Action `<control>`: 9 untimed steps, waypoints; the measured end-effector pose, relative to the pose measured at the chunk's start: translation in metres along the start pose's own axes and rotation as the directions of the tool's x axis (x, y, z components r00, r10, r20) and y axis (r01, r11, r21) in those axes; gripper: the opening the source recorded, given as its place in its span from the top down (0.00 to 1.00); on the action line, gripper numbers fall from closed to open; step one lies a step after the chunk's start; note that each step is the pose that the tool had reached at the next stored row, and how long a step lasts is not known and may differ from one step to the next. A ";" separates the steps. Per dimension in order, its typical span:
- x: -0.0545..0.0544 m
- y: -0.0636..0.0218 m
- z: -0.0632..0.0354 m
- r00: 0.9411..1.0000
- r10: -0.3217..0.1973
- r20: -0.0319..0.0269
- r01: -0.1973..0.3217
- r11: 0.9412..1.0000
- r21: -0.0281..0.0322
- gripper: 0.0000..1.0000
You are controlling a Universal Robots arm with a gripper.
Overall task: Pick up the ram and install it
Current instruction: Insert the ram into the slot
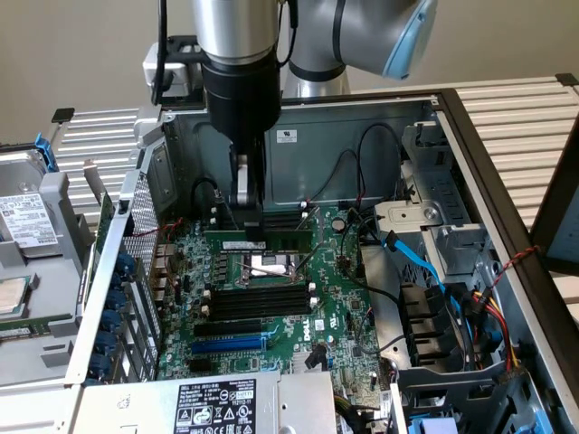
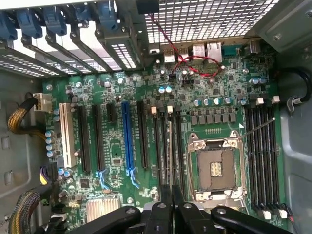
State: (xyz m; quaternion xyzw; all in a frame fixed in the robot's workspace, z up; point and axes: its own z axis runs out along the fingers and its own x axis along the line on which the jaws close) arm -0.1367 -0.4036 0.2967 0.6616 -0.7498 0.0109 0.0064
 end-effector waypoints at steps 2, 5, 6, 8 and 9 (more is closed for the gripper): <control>0.000 0.0000 0.0035 1.000 0.000 0.000 0.000 1.000 0.000 0.88; 0.000 0.0001 0.0091 1.000 0.000 0.000 0.000 1.000 0.000 0.88; 0.000 0.0001 0.0109 1.000 0.000 0.000 0.000 1.000 0.000 0.88; 0.000 0.0001 0.0145 1.000 0.000 0.000 0.000 1.000 0.000 0.88; 0.000 0.0001 0.0163 1.000 0.000 0.000 0.000 1.000 0.000 0.88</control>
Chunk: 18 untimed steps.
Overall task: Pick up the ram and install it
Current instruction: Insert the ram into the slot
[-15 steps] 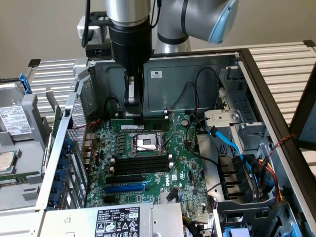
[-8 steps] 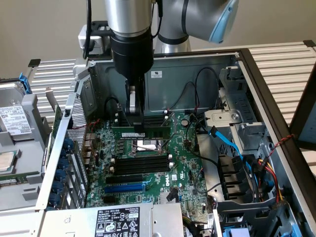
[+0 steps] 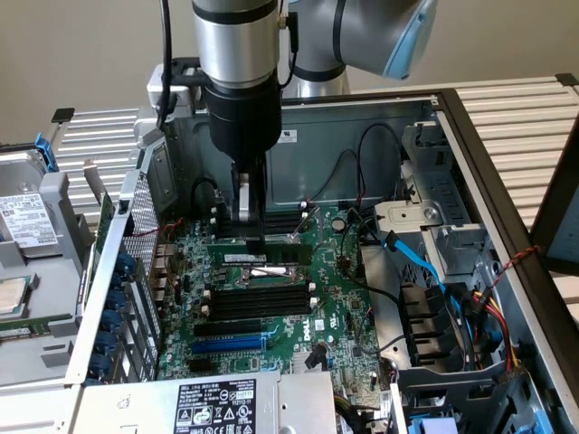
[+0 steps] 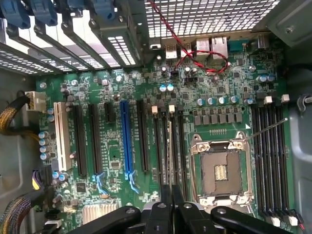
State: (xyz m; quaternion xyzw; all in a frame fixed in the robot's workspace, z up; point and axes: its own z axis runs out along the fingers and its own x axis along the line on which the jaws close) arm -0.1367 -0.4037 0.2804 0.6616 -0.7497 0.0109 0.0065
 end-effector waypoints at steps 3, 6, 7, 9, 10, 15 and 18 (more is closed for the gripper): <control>0.000 0.0000 0.0055 1.000 0.000 0.000 0.000 1.000 0.000 0.88; 0.000 0.0001 0.0109 1.000 0.000 0.000 0.000 1.000 0.000 0.88; 0.000 0.0001 0.0129 1.000 0.000 0.000 0.000 1.000 0.000 0.88; 0.000 0.0001 0.0164 1.000 0.000 0.000 0.000 1.000 0.000 0.88; 0.000 0.0002 0.0183 1.000 0.000 0.000 0.000 1.000 0.000 0.88; 0.000 0.0001 0.0238 1.000 -0.001 0.000 0.001 1.000 0.000 0.88; 0.000 0.0002 0.0239 1.000 0.000 0.000 0.000 1.000 0.000 0.88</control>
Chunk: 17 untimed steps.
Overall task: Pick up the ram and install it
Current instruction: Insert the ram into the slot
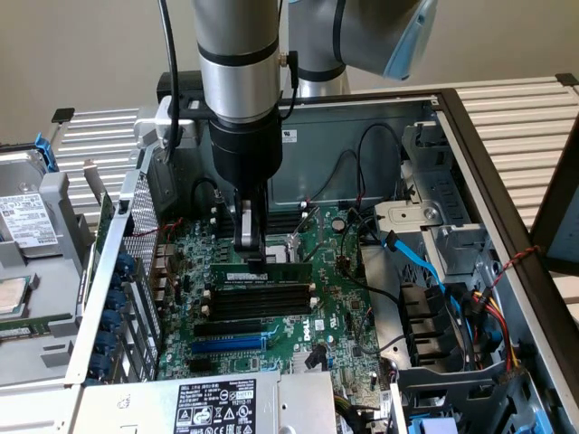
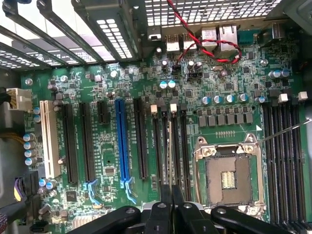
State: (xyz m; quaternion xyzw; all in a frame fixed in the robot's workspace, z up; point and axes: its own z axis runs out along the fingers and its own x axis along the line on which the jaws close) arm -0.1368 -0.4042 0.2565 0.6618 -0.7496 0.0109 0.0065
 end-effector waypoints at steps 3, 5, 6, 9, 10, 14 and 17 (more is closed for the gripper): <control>0.001 0.0010 0.0003 1.000 0.000 0.000 0.000 1.000 0.000 0.88; 0.002 0.0012 0.0010 1.000 -0.001 0.000 0.001 1.000 0.000 0.88; 0.002 0.0012 0.0014 1.000 -0.004 0.000 0.004 1.000 0.000 0.88; 0.002 0.0016 0.0029 1.000 -0.021 0.000 0.021 1.000 0.000 0.88; 0.002 0.0018 0.0031 1.000 -0.026 0.000 0.026 1.000 0.000 0.88; 0.003 0.0017 0.0034 1.000 -0.029 0.000 0.029 1.000 0.001 0.88; 0.004 0.0019 0.0068 1.000 -0.029 0.000 0.029 1.000 0.000 0.88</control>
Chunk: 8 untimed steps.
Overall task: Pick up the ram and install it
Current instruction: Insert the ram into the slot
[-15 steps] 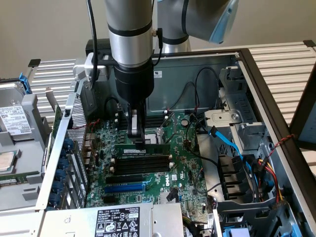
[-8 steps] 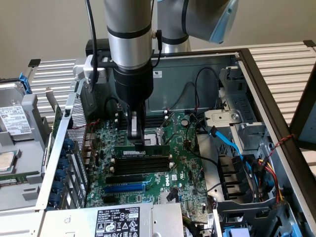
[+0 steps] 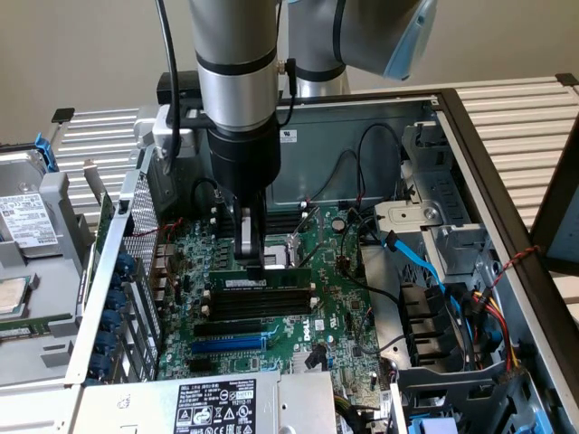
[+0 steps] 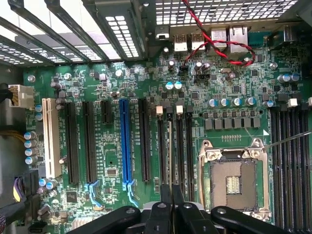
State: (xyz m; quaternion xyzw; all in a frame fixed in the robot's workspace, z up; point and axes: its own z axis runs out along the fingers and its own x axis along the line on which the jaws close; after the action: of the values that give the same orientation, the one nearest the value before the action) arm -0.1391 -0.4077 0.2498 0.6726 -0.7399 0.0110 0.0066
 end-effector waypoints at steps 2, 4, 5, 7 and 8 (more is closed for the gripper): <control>0.000 0.0002 0.0016 1.000 0.000 0.000 0.000 1.000 -0.002 0.88; 0.000 0.0019 0.0037 1.000 0.000 0.000 0.000 1.000 -0.005 0.88; 0.000 0.0032 0.0047 1.000 0.000 -0.001 0.000 1.000 -0.007 0.88; 0.000 0.0036 0.0050 1.000 0.000 -0.001 0.000 1.000 -0.008 0.88; 0.000 0.0036 0.0050 1.000 0.000 -0.001 0.000 1.000 -0.008 0.88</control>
State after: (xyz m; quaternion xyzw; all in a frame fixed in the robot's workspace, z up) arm -0.1427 -0.4078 0.2447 0.6727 -0.7398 0.0082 0.0097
